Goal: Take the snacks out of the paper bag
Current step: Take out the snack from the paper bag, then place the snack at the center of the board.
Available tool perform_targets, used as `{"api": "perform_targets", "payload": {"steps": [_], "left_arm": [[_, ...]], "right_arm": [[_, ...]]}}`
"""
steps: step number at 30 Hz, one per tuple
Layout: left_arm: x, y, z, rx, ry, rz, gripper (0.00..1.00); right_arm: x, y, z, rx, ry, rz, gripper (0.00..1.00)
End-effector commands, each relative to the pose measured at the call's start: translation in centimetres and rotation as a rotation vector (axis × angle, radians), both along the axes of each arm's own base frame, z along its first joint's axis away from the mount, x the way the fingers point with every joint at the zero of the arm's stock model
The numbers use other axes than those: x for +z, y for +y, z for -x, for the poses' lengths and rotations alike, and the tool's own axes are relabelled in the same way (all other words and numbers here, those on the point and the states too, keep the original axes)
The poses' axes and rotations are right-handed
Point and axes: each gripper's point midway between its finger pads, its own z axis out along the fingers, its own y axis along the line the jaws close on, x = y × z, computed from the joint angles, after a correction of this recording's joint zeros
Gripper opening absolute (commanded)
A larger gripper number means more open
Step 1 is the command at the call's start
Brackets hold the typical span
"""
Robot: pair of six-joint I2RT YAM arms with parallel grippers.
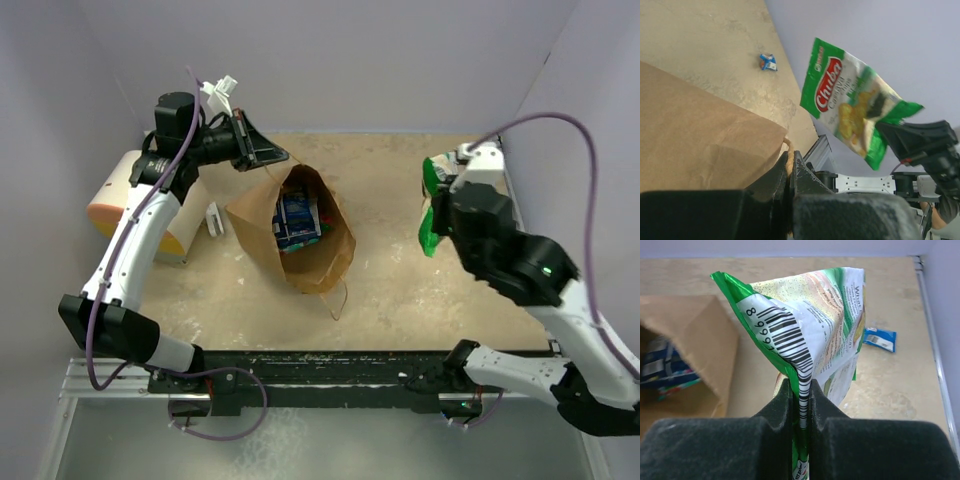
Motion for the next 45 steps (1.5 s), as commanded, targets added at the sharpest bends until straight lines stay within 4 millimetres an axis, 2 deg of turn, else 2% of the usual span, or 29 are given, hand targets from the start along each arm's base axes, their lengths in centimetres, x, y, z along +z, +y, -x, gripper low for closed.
{"api": "perform_targets", "payload": {"steps": [1, 4, 8, 10, 15, 17, 19, 22, 25, 31, 36, 39, 43, 45], "left_arm": [[3.0, 0.6, 1.3, -0.001, -0.110, 0.006, 0.00], [3.1, 0.6, 1.5, -0.006, -0.103, 0.014, 0.00], [3.5, 0.7, 2.1, -0.010, -0.102, 0.016, 0.00], [3.7, 0.7, 2.2, -0.010, -0.104, 0.014, 0.00], [4.4, 0.8, 2.6, -0.010, -0.122, 0.014, 0.00], [4.5, 0.8, 2.7, -0.010, -0.125, 0.013, 0.00], [4.6, 0.8, 2.8, -0.011, -0.127, 0.013, 0.00], [4.7, 0.9, 2.7, -0.011, -0.132, 0.011, 0.00], [4.5, 0.8, 2.7, -0.017, -0.129, 0.010, 0.00], [4.3, 0.7, 2.4, -0.022, -0.123, 0.009, 0.00], [4.1, 0.5, 2.2, -0.034, -0.119, 0.015, 0.00], [3.9, 0.4, 2.1, -0.039, -0.116, 0.015, 0.00], [3.6, 0.4, 2.1, -0.042, -0.111, 0.014, 0.00], [3.4, 0.4, 2.1, -0.044, -0.108, 0.014, 0.00]], "right_arm": [[-0.3, 0.4, -6.6, -0.197, -0.078, -0.074, 0.00], [-1.8, 1.7, -10.7, -0.153, -0.053, -0.214, 0.00], [-0.2, 4.5, -14.1, -0.019, -0.128, -0.440, 0.00], [-0.1, 4.9, -15.6, -0.020, -0.133, -0.539, 0.00], [-2.4, 4.1, -18.8, -0.091, -0.083, -0.770, 0.00], [-4.1, 2.9, -19.5, -0.143, -0.072, -0.847, 0.00], [-6.9, 1.6, -19.7, -0.205, -0.059, -0.879, 0.00], [-11.2, -0.7, -19.3, -0.305, -0.031, -0.926, 0.00], [-16.1, -2.1, -18.3, -0.349, 0.055, -0.945, 0.00], [-22.1, -5.0, -14.7, -0.480, 0.117, -0.884, 0.00], [-26.4, -6.8, -11.9, -0.561, 0.195, -0.849, 0.07], [-27.8, -7.9, -10.3, -0.615, 0.235, -0.806, 0.16], [-29.6, -9.6, -7.3, -0.704, 0.317, -0.680, 0.33], [-30.8, -11.0, -5.0, -0.793, 0.409, -0.583, 0.47]]}}
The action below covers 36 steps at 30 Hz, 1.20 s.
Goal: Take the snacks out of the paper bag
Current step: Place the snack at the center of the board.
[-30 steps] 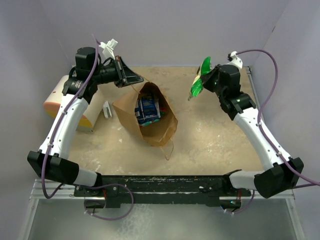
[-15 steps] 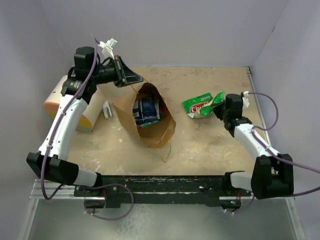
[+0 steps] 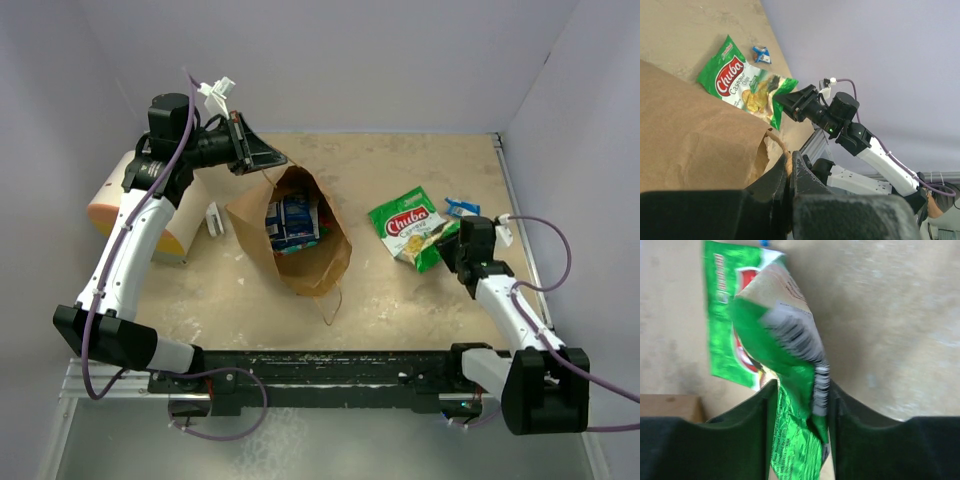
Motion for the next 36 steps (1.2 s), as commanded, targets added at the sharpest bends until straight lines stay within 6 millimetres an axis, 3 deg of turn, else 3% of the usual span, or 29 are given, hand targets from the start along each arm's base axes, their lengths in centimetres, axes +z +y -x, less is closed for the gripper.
{"api": "perform_targets", "payload": {"steps": [1, 4, 9, 13, 17, 21, 25, 28, 32, 36], "left_arm": [[2.4, 0.2, 0.1, -0.016, -0.106, 0.017, 0.00], [2.4, 0.2, 0.2, -0.018, -0.109, 0.015, 0.00], [2.1, 0.1, 0.0, -0.025, -0.101, 0.017, 0.00], [2.1, 0.0, 0.0, -0.033, -0.102, 0.020, 0.00], [2.1, 0.0, 0.0, -0.038, -0.103, 0.022, 0.00], [2.1, 0.0, 0.1, -0.038, -0.103, 0.020, 0.00], [1.9, 0.0, 0.1, -0.036, -0.099, 0.018, 0.00], [1.8, 0.0, 0.0, -0.036, -0.094, 0.023, 0.00], [1.9, 0.0, -0.1, -0.032, -0.098, 0.024, 0.00], [1.7, 0.0, -0.2, -0.025, -0.093, 0.021, 0.00]], "right_arm": [[-2.0, -3.8, 5.1, -0.108, 0.272, 0.160, 0.55], [-2.4, -4.9, 7.7, -0.128, 0.420, 0.203, 0.66], [-0.1, -5.6, 9.0, -0.192, 0.408, 0.208, 0.76], [3.8, -5.3, 5.8, -0.108, 0.213, 0.242, 0.83], [8.4, -1.3, 0.6, 0.228, -0.076, 0.265, 0.90], [12.0, 0.7, -1.9, 0.423, -0.242, 0.364, 0.92], [16.2, 5.0, -3.1, 0.657, -0.462, 0.407, 0.90], [19.2, 10.4, -2.7, 0.885, -0.609, 0.466, 0.89], [21.8, 18.6, 0.6, 1.232, -0.813, 0.597, 0.87], [23.3, 24.3, 5.1, 1.465, -1.039, 0.702, 0.83]]}}
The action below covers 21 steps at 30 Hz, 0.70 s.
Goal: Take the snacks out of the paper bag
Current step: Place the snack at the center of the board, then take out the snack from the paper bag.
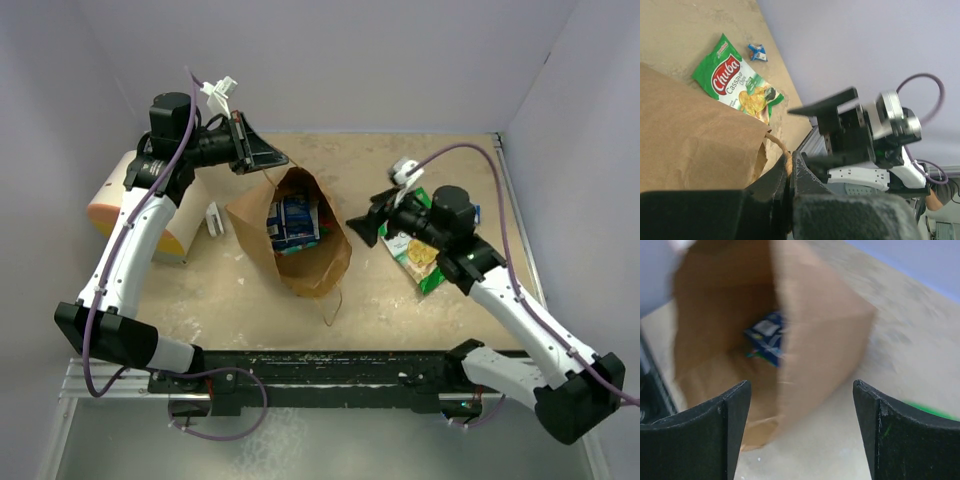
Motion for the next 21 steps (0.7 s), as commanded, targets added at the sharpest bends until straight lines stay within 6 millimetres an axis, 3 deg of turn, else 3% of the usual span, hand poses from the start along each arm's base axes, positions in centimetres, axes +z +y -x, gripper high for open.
{"api": "perform_targets", "payload": {"steps": [1, 4, 7, 9, 10, 18, 21], "left_arm": [[1.7, 0.3, -0.3, 0.006, -0.089, 0.011, 0.00], [1.6, 0.4, -0.4, 0.015, -0.084, 0.012, 0.00], [1.7, 0.4, -0.3, 0.014, -0.081, 0.014, 0.00], [1.6, 0.4, -0.2, 0.013, -0.078, 0.013, 0.00], [1.5, 0.4, -0.2, 0.013, -0.073, 0.012, 0.00], [1.8, 0.5, 0.4, 0.013, -0.080, 0.015, 0.00], [2.1, 0.5, 0.6, 0.009, -0.086, 0.015, 0.00]], "right_arm": [[5.1, 6.2, 5.1, 0.377, -0.401, 0.094, 0.81], [3.9, 9.9, 8.5, 0.568, -0.576, 0.213, 0.79], [2.0, 12.2, 9.3, 0.660, -0.668, 0.343, 0.78], [0.9, 13.5, 8.7, 0.690, -0.714, 0.433, 0.76], [-0.8, 14.1, 7.9, 0.702, -0.717, 0.502, 0.74], [-4.0, 17.5, 2.0, 0.599, -0.752, 0.744, 0.57], [-5.3, 18.2, 0.8, 0.582, -0.736, 0.767, 0.54]]}}
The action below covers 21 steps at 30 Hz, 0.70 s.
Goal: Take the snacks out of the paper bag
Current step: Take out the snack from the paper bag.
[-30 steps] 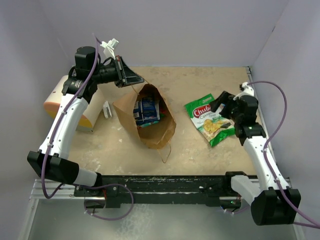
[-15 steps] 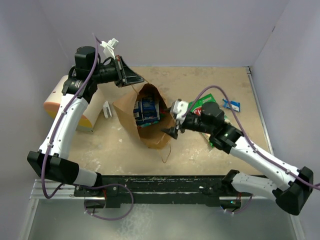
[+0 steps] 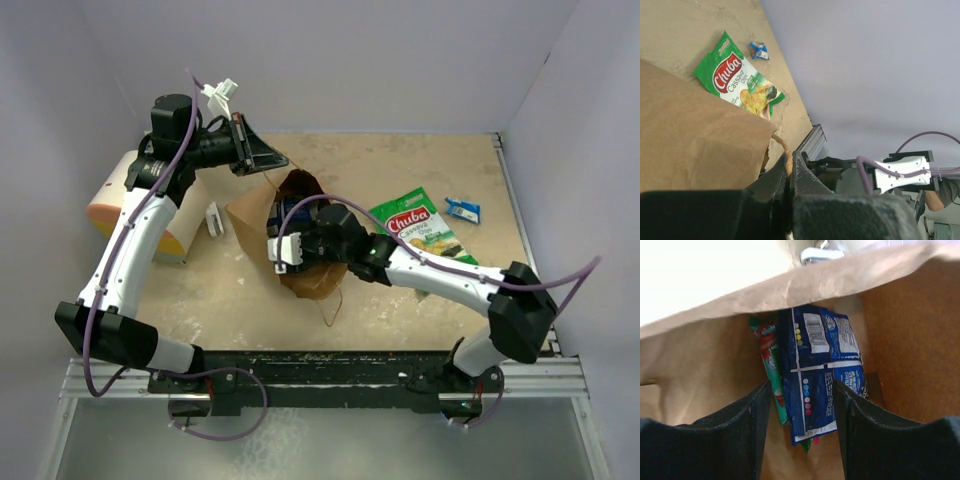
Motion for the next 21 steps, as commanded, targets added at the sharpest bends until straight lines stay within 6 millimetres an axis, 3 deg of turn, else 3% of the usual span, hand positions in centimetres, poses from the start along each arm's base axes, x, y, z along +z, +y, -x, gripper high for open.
{"api": "perform_targets", "payload": {"steps": [1, 7, 15, 21], "left_arm": [[2.6, 0.5, 0.6, 0.003, -0.098, 0.020, 0.00], [2.7, 0.5, 0.9, 0.000, -0.105, 0.017, 0.00], [2.8, 0.5, 1.1, -0.006, -0.110, 0.015, 0.00], [2.8, 0.5, 1.0, -0.011, -0.107, 0.011, 0.00]], "right_arm": [[2.2, 1.1, -3.1, -0.067, -0.139, -0.021, 0.53], [0.2, 2.0, -4.3, -0.134, -0.090, -0.055, 0.46], [-2.1, 1.4, -5.3, -0.172, -0.093, -0.025, 0.46], [-2.5, 1.0, -6.4, -0.201, -0.098, -0.021, 0.48]]}}
